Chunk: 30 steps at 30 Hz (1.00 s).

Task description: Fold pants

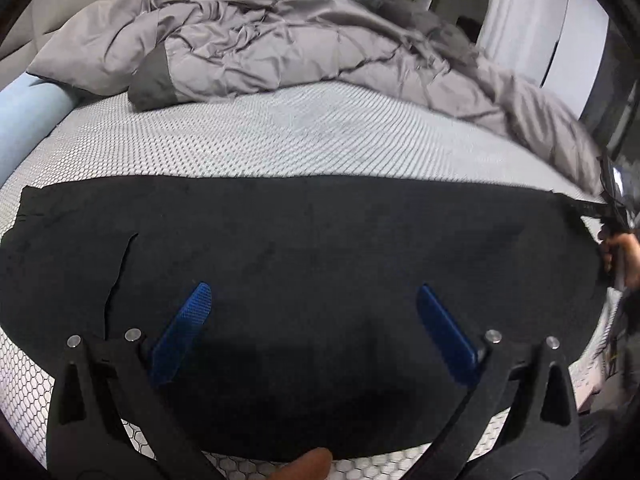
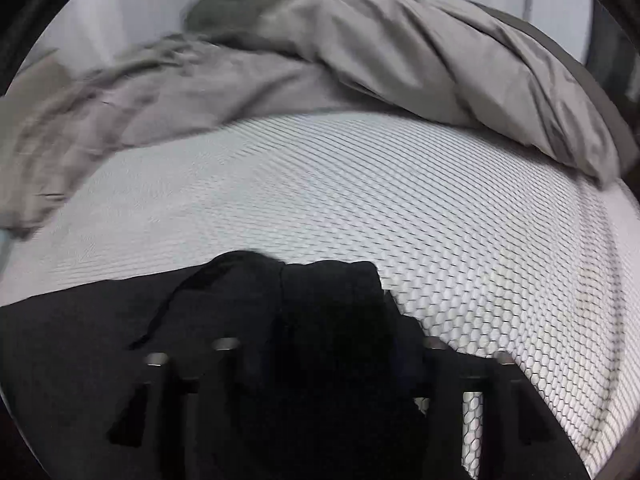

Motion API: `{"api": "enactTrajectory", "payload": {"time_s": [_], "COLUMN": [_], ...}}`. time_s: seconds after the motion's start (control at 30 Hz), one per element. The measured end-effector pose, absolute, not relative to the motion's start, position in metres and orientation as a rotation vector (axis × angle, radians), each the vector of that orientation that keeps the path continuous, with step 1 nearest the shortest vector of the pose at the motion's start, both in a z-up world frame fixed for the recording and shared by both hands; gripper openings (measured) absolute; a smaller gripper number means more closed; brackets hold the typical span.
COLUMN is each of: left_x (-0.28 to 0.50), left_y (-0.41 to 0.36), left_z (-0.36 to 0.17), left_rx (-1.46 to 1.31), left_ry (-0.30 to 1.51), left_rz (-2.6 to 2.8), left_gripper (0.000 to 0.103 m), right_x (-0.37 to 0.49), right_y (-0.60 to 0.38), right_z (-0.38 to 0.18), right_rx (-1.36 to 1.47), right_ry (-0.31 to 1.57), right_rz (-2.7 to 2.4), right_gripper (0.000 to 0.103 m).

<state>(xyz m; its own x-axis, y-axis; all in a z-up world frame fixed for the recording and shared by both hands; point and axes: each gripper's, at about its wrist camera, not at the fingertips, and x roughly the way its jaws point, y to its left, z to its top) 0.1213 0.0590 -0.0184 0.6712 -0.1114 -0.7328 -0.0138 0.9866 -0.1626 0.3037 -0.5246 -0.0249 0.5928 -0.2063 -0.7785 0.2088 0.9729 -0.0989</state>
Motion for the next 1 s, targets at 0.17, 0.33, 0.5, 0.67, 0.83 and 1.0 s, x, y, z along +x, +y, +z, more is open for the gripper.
{"api": "enactTrajectory", "payload": {"time_s": [0.17, 0.33, 0.5, 0.67, 0.83, 1.0], "left_x": [0.12, 0.118, 0.115, 0.101, 0.088, 0.09], "left_y": [0.055, 0.01, -0.04, -0.103, -0.151, -0.114], "left_z": [-0.021, -0.011, -0.014, -0.029, -0.053, -0.034], "left_rx": [-0.183, -0.164, -0.121, -0.054, 0.183, -0.002], "left_ry": [0.845, 0.814, 0.826, 0.855, 0.841, 0.857], "left_rz": [-0.07, -0.179, -0.271, -0.458, -0.387, -0.401], "left_gripper": [0.102, 0.102, 0.102, 0.102, 0.103, 0.103], "right_x": [0.264, 0.174, 0.11, 0.122, 0.149, 0.156], "right_y": [-0.521, -0.538, -0.564, -0.575, -0.594, -0.572], "right_z": [-0.007, 0.014, -0.025, -0.06, -0.076, -0.061], "right_rx": [-0.005, 0.168, 0.497, 0.744, 0.888, 0.735], "right_ry": [0.816, 0.697, 0.707, 0.702, 0.638, 0.577], "right_rz": [-0.287, -0.242, -0.241, 0.004, -0.033, -0.149], "right_gripper": [0.082, 0.091, 0.091, 0.082, 0.028, 0.014]}}
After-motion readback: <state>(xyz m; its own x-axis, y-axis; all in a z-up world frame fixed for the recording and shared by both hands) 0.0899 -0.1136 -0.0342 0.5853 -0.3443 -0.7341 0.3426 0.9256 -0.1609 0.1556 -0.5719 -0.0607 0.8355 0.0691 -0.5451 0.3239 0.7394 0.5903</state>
